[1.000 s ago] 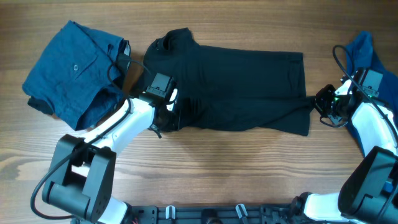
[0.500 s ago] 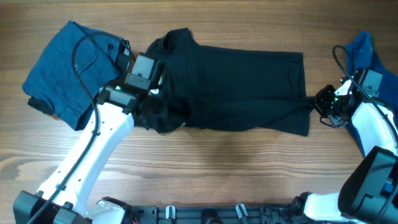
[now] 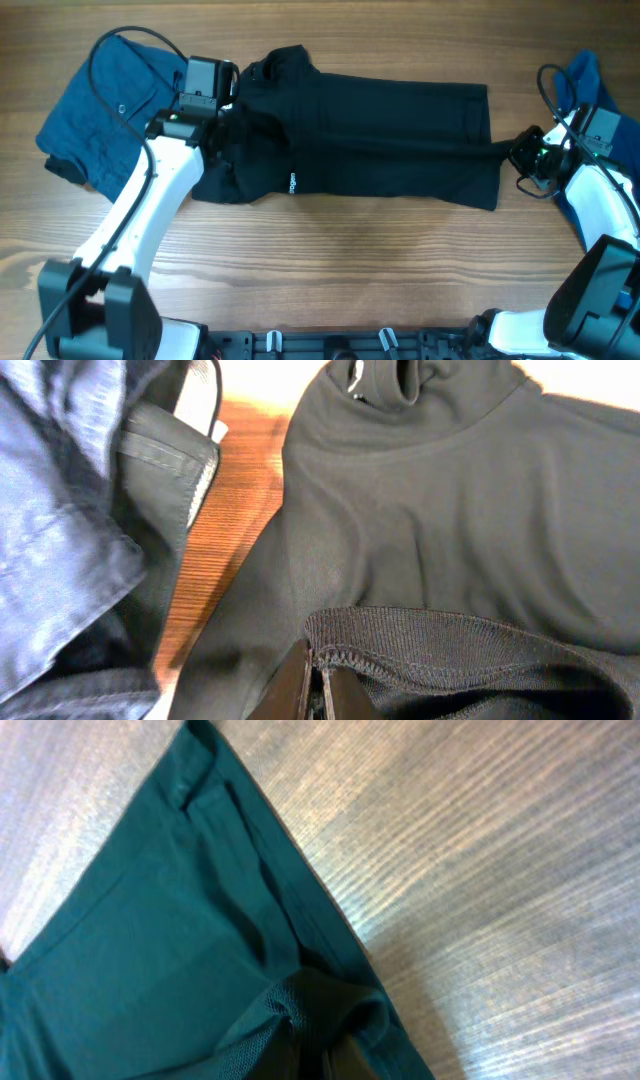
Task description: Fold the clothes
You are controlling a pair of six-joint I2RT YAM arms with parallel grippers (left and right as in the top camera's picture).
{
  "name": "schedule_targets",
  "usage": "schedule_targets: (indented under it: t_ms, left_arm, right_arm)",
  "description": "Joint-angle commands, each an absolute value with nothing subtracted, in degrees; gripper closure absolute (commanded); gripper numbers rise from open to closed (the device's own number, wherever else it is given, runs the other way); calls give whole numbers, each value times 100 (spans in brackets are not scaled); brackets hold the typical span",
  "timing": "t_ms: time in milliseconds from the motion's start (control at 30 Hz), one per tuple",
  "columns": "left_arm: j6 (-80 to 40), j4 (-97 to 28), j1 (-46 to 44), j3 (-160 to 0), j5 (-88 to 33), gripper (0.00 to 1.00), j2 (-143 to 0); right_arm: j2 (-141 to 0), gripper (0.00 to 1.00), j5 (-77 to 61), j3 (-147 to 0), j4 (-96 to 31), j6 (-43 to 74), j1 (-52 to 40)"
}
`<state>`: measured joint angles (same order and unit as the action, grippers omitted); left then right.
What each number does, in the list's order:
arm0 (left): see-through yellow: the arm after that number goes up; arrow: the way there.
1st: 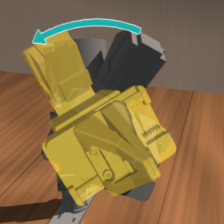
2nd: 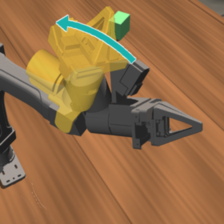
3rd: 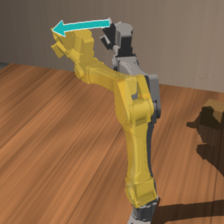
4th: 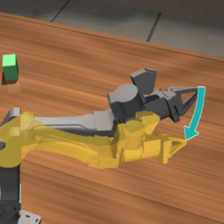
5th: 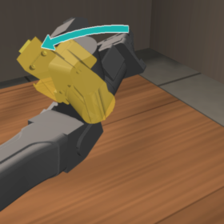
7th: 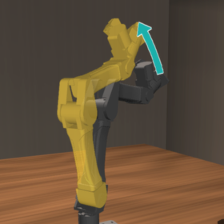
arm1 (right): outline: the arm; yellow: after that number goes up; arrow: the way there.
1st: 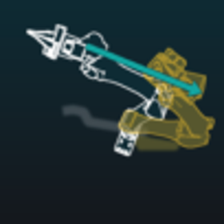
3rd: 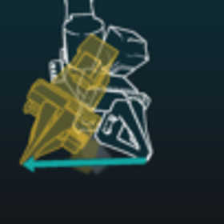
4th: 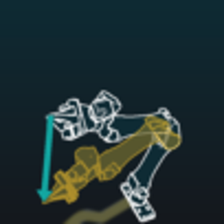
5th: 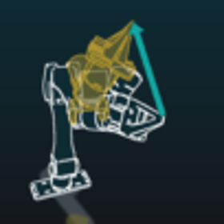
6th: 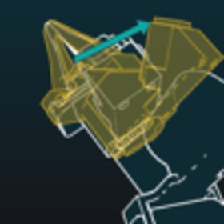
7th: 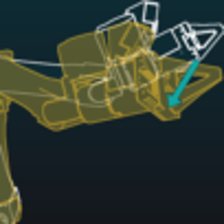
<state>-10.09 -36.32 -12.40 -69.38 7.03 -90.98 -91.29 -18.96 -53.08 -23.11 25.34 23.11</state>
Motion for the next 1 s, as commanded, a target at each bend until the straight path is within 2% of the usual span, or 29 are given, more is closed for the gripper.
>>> schedule_targets:
  t_ms: [0,333,367,400,433,467,567,667,767,900,967]
  left_arm:
    - [-895,-3457,-1214,-7019,690,96,-9476]
    - [-899,-3632,-1208,-7019,692,89,-9616]
    - [-908,-3723,-1210,-7019,692,84,-9616]
    - [-943,-3857,-1210,-7019,690,74,-9612]
    - [-943,-4051,-1210,-7019,663,62,-9612]
    - [-945,-4320,-1208,-7019,471,46,-9612]
    - [-1100,-5103,-1210,-7011,-515,38,-9614]
    - [-1415,-5452,-1210,-6722,-961,37,-9614]
    - [-1673,-5214,-1210,-6082,-961,37,-9614]
    - [-1721,-4348,-1210,-5459,-1028,42,-9614]
    - [-1723,-3953,-1210,-5339,-1026,51,-9614]
  right_arm:
    - [-9185,96,-1957,-5393,-2169,2565,2303]
    - [-9185,96,-1938,-5393,-2156,2451,2305]
    - [-9185,94,-1940,-5393,-2110,2309,2303]
    - [-9185,89,-1938,-5393,-2099,2189,2305]
    - [-9183,72,-1944,-5393,-2128,2115,2327]
    - [-9183,49,-1938,-5393,-2185,2097,2340]
    - [-9183,31,-1938,-5393,-2571,2104,2370]
    - [-9205,32,-1739,-5393,-3371,2117,2370]
    - [-9258,36,-1140,-5387,-4075,2217,2368]
    - [-9334,47,-1135,-5242,-4106,2414,2368]
    - [-9334,50,-1345,-5170,-4003,2388,2368]
